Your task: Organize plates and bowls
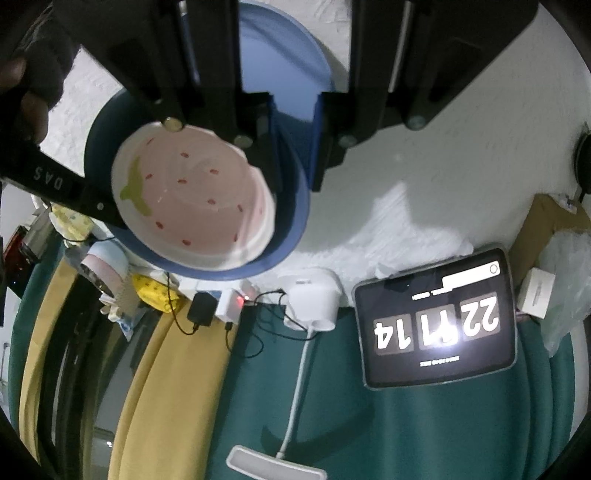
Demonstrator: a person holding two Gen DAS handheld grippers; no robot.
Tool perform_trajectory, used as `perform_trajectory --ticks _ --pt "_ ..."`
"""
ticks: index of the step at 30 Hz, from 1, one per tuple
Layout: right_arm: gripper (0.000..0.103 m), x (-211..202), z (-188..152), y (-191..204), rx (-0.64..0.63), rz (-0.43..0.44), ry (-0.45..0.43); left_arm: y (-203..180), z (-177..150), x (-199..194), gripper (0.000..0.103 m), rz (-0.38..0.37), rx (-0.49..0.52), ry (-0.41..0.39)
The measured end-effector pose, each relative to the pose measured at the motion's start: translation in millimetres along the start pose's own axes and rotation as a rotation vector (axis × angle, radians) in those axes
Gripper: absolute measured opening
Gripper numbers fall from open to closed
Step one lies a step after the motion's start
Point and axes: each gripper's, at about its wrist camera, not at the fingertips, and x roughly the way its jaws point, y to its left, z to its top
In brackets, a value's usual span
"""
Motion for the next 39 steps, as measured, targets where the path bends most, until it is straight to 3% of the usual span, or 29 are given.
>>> perform_trajectory --ticks 12,26,32,36,39 --pt "0.012 11.5 -8.3 -13.8 0.045 -0.011 0.033 -12.6 -2.1 -1.4 0.014 0.012 0.056 -0.050" --pt "0.012 14.3 -16.5 -16.6 0.020 -0.044 0.041 -20.6 -9.1 -9.2 0.018 0.051 0.046 -0.096" --pt "0.016 9.4 -21.0 -16.4 -0.002 -0.068 0.034 -19.9 -14.0 -13.9 0.031 0.071 0.032 -0.105" --pt "0.018 4.6 -25.2 -19.2 -0.001 -0.068 0.029 -18.7 -18.3 -19.1 0.047 0.091 0.015 -0.104" --pt "0.021 -1.2 -27.4 -20.2 -0.002 -0.070 0.019 -18.9 -21.5 -24.9 0.047 0.088 0.007 -0.109"
